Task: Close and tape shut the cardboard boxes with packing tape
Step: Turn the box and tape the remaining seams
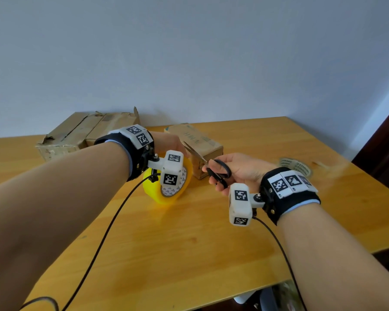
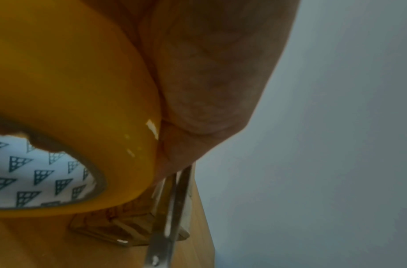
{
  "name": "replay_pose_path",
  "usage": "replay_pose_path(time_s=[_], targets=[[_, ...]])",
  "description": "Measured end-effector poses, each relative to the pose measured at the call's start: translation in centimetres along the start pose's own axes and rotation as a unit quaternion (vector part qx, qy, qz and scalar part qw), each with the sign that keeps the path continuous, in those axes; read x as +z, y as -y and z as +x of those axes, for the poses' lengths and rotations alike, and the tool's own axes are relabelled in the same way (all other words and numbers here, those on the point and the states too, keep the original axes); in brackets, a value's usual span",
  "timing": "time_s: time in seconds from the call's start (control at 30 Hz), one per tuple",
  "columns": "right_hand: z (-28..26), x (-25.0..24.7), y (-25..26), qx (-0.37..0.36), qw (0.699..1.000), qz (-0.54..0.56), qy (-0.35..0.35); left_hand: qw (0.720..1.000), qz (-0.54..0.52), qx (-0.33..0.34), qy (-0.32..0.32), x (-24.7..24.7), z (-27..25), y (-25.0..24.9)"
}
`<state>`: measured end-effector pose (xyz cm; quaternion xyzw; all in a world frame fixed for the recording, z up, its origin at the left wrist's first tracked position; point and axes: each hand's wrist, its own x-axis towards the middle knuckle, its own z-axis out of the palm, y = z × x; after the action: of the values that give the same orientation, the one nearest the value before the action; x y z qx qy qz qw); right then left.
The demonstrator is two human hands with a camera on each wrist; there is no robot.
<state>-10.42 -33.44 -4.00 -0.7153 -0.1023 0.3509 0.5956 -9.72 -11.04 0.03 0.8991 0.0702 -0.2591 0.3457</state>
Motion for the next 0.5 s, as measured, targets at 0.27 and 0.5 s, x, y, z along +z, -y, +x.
replay_pose_path(time_s=[0.27,0.5], targets=[[-0.4,-0.1,1.4,-0.119,0.962,0.04,-0.242,0.999,-0.041,0.009,-0.003,-0.3,-0.5,1.4],[0.8,-0.8,-1.2,0.103,0.875,-0.329,-0.34,0.995,-0.101,-0.007,0.0,-0.2,-1.4,2.0]])
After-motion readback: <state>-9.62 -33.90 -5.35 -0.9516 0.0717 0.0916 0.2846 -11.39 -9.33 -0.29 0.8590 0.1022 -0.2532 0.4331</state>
